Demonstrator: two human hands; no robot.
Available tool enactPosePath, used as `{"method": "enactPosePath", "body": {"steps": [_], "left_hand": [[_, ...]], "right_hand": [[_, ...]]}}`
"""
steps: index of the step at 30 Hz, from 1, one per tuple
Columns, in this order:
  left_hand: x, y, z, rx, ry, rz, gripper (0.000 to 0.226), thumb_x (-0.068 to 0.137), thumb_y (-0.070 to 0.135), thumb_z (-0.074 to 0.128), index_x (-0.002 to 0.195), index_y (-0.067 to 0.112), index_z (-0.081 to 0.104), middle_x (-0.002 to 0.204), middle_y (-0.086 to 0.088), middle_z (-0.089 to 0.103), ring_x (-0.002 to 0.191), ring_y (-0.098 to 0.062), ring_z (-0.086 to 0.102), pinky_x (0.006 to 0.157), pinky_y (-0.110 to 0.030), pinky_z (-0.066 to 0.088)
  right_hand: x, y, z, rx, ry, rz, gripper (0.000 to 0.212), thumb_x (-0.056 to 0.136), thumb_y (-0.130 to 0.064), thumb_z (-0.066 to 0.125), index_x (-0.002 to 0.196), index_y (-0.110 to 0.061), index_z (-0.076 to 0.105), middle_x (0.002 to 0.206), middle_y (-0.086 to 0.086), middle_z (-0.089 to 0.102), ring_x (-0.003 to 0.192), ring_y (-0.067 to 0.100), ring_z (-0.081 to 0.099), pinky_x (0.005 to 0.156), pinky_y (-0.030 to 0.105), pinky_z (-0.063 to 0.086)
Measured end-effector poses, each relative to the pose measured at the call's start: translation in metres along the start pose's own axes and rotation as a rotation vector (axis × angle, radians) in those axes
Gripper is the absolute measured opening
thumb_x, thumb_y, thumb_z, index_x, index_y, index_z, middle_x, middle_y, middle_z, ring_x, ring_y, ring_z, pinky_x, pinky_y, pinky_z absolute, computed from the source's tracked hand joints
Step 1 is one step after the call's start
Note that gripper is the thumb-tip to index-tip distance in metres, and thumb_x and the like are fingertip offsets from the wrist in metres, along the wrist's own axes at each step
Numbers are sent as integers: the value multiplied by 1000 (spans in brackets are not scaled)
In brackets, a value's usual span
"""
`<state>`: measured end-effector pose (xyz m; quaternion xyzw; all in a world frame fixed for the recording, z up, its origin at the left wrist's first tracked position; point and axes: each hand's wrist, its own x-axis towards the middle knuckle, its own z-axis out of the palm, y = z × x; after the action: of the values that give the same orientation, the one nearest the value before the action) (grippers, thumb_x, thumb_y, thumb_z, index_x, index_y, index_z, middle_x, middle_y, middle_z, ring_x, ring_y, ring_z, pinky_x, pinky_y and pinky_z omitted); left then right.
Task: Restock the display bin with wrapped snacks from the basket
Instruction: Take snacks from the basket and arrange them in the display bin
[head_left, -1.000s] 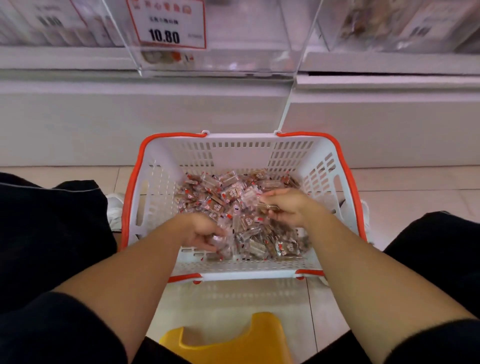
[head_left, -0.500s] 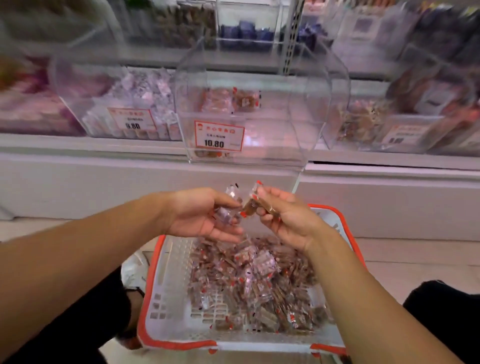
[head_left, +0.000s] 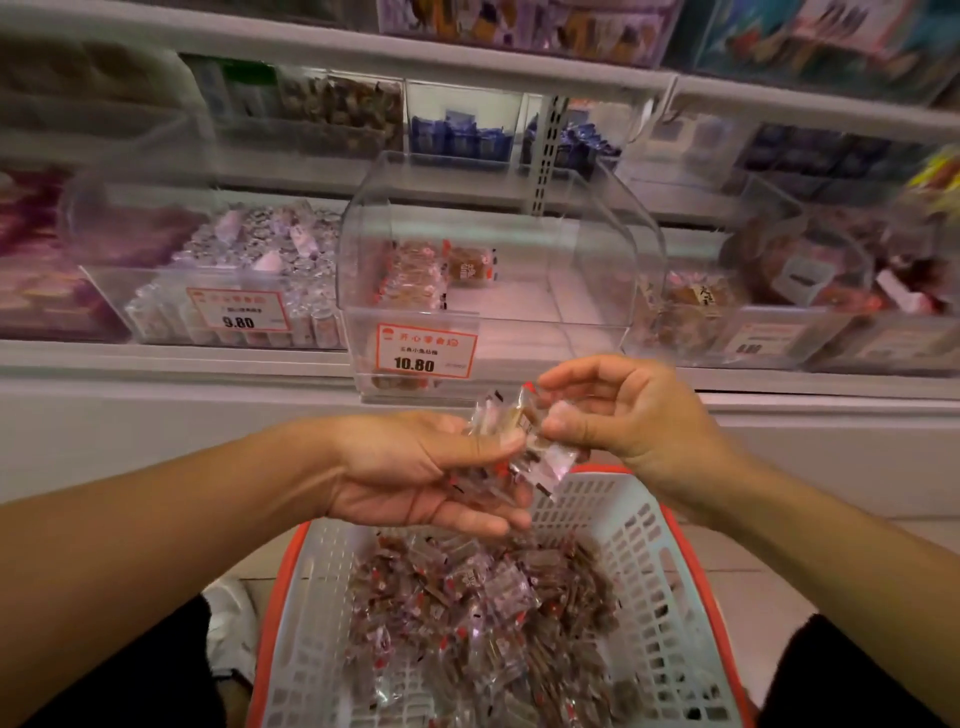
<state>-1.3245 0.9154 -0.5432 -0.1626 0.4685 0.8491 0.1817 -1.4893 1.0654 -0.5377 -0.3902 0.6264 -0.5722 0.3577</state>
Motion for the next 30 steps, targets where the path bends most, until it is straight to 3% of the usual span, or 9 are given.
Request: {"method": "enactPosePath", "body": {"steps": [4,6,10,14,18,21,24,27,30], "left_hand": [[5,9,10,-12,-177,-2,31,93,31,56,114,13,72,124,-20,65,113,-33,65,84,-29,58],[9,12,12,-29,-175,36,33,94,32,55,115,12,71,125,-21,65,118,-35,62,88,-31,57],[11,17,12,-29,-81,99,32,92,33,58,111,13,73,121,-19,67,121,-33,60,93,-33,56],[12,17,15,47,2,116,37,80,37,72,108,13,75,111,-15,72,107,-26,69,76,-31,60],[14,14,17,87,67,129,37,78,39,68,105,13,74,95,-13,73,78,-19,73,61,-33,62],[8,17,18,208,12,56,36,82,40,68,104,11,69,94,-8,73,76,-14,73,56,-28,61],[-1,23,15,327,-65,-31,26,80,28,72,100,13,67,94,-8,72,76,-14,72,53,-23,59],[-7,32,13,417,-61,-60,23,80,14,73,102,10,68,94,-8,73,75,-15,72,51,-21,57],[-9,41,17,473,-3,-22,33,74,15,76,103,11,62,96,-7,73,76,-16,71,46,-19,54]], "right_hand": [[-13,-8,-9,-26,-35,-69,42,64,-12,82,104,-20,74,107,4,76,91,14,72,75,22,57],[-13,-10,-7,-17,11,-101,46,65,-11,79,110,-17,71,108,2,75,86,10,70,74,21,57],[-5,-14,-5,-103,49,-162,60,64,-13,77,122,-21,64,114,1,74,97,15,72,85,24,57],[-7,-10,-1,-76,-30,-175,58,65,-14,78,120,-27,63,116,-8,73,98,14,73,80,22,56],[-12,-9,4,-248,7,-273,60,59,-26,88,115,-27,67,103,-5,75,99,14,71,86,27,57],[-10,-10,3,-263,20,-288,65,54,-31,90,114,-27,66,96,-2,72,97,17,70,89,36,57],[-9,-12,6,-301,-85,-236,70,59,-30,91,123,-28,62,112,-6,69,110,15,64,93,35,55],[-9,-16,7,-364,-217,-190,71,66,-24,87,131,-31,57,121,-13,66,117,9,62,98,24,50],[-3,-30,2,-350,-282,-124,75,70,-9,87,135,-26,53,114,-4,67,107,17,66,94,33,54]]}}
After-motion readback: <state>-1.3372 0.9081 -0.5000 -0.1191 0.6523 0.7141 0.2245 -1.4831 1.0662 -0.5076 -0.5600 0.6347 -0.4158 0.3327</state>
